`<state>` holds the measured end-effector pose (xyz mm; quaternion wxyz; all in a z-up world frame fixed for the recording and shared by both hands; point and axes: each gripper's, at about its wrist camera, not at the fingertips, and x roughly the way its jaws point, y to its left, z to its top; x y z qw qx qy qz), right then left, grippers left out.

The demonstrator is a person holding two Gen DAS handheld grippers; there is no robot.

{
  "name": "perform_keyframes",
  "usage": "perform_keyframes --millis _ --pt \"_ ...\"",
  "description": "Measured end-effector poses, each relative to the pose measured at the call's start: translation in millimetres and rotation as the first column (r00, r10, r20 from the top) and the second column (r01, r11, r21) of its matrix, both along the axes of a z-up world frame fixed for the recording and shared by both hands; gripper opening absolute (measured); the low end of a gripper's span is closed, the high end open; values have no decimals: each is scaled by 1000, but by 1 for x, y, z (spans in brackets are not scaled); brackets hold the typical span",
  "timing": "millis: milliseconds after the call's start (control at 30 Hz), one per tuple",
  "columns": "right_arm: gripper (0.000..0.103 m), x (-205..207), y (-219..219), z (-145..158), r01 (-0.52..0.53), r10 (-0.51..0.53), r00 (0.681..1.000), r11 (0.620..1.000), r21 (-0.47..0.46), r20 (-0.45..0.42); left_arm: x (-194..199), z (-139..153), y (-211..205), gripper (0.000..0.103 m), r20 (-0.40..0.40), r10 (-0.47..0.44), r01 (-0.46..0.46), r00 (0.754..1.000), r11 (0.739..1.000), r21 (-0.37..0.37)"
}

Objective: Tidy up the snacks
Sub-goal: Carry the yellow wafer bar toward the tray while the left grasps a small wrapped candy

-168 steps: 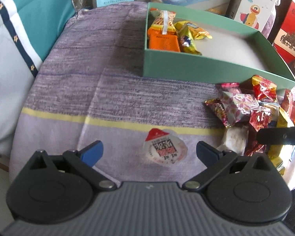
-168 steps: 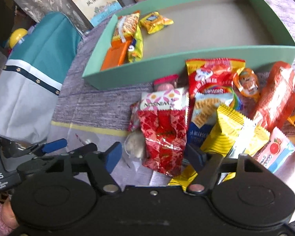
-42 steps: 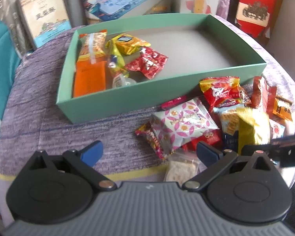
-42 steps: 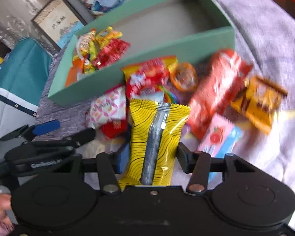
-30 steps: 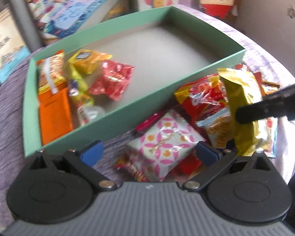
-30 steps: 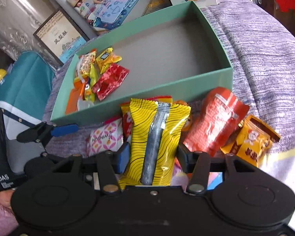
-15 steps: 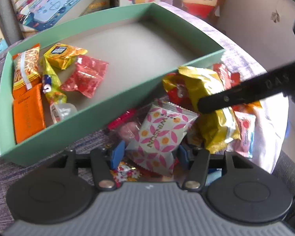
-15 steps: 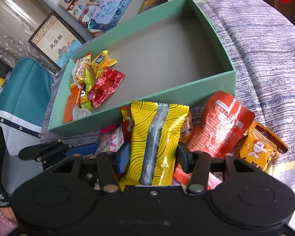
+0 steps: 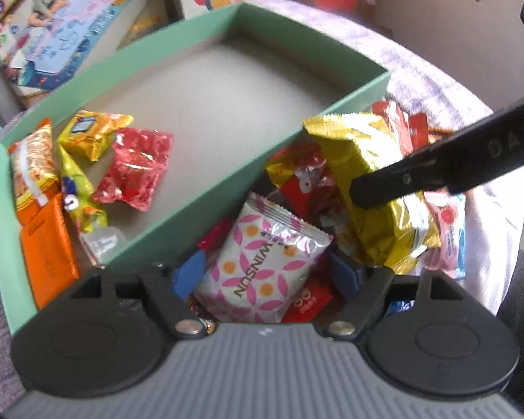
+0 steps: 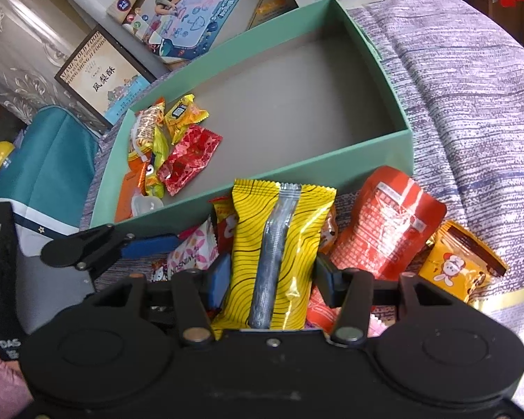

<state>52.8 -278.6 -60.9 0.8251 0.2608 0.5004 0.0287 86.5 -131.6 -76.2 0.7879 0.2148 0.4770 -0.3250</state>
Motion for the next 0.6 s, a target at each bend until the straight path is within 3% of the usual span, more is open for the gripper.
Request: perform_keyframes --millis 33,67,100,200,333,433,500,600 --pt "51 -1 -1 0 1 -1 1000 1000 5 1 1 -2 -1 74 -6 -19 20 1000 1000 7" --pt "51 -1 -2 -1 2 -2 1000 1000 9 3 0 -1 -1 65 -1 -45 45 999 999 7" --pt "51 -1 -2 -1 3 -3 1000 1000 12 4 -1 1 -2 47 12 -62 61 998 998 9" --pt "51 -3 -2 -2 11 -11 1000 1000 20 8 0 8 -1 41 0 -76 76 997 997 -14" --pt "51 -4 0 -2 13 -13 1000 1000 23 12 -2 12 4 38 -8 -24 23 1000 999 -43" --pt "51 -8 0 1 13 -13 1000 1000 18 19 -5 19 10 28 -12 56 -56 998 995 -78" --pt "51 -10 0 4 11 -11 1000 1000 13 26 -7 24 14 13 -13 100 -101 995 991 -91" --pt "51 -12 3 10 4 -4 999 1000 1 34 -10 20 18 12 -22 117 -118 993 990 -82"
